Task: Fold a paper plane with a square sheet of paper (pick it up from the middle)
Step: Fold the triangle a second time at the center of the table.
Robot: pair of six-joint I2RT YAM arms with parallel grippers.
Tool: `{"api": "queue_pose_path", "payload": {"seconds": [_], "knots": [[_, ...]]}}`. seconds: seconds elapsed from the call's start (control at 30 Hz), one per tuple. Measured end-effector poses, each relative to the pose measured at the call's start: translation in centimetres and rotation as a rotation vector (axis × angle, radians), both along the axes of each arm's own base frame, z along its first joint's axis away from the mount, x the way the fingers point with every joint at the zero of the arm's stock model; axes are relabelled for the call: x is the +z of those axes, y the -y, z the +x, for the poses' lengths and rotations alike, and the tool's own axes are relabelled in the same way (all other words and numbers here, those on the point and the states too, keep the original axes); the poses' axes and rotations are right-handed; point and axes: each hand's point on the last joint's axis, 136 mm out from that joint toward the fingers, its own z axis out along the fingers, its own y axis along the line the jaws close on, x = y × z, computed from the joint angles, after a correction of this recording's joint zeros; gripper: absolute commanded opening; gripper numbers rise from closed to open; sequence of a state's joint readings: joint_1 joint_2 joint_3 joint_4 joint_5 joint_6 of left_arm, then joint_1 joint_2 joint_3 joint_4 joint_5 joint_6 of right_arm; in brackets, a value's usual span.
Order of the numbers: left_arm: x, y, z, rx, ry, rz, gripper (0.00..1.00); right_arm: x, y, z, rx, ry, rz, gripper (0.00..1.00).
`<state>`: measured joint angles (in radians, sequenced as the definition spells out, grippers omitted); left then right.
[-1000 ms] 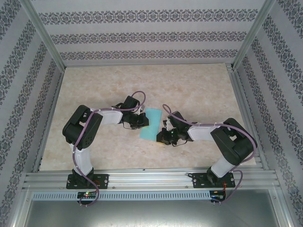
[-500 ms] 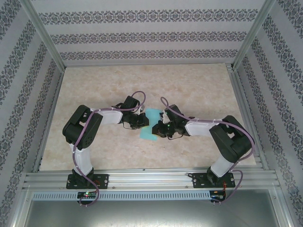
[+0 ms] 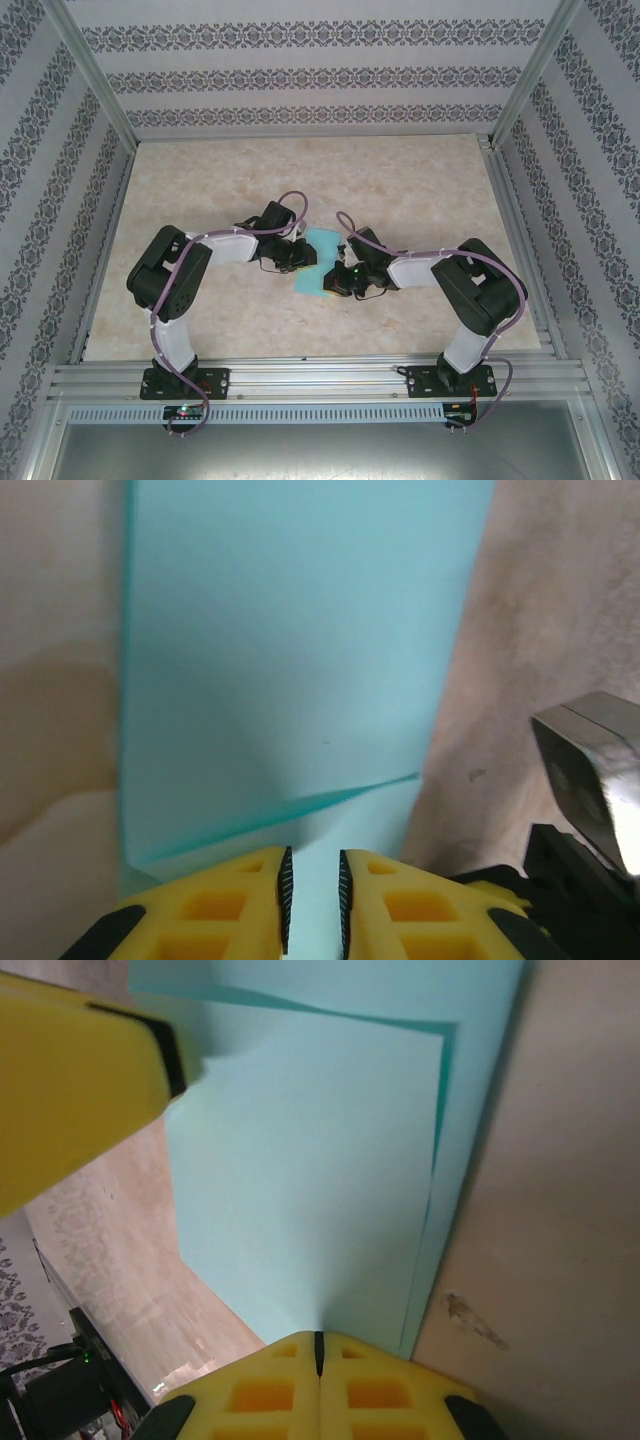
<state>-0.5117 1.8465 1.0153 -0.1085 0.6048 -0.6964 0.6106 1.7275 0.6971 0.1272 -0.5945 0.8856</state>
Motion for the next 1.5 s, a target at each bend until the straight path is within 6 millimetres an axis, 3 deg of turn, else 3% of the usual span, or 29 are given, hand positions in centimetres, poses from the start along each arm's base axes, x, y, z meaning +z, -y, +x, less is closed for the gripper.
{"api": "queue_pose_path", "payload": {"seconds": [0.13, 0.43, 0.7, 1.13, 1.5], "knots": [[1.2, 1.3, -1.3, -0.030, 0.022, -0.017, 0.17, 0.0, 0.0, 0.0, 0.000, 0.000, -0.001, 0.06], [-1.5, 1.2, -3.4, -0.018, -0.050, -0.015, 0.18, 0.0, 0.0, 0.0, 0.001, -0.001, -0.001, 0.06], [-1.7, 1.3, -3.5, -0.010, -0.048, -0.028, 0.18, 0.0, 0.0, 0.0, 0.001, -0.001, -0.002, 0.05], [-1.8, 0.0, -2.1, 0.053, -0.035, 0.076, 0.16, 0.0, 0.1, 0.0, 0.018, 0.009, -0.012, 0.04], [-1.6, -4.2, 1.9, 0.189, -0.034, 0.073, 0.19, 0.0, 0.1, 0.0, 0.019, 0.006, -0.014, 0.04]]}}
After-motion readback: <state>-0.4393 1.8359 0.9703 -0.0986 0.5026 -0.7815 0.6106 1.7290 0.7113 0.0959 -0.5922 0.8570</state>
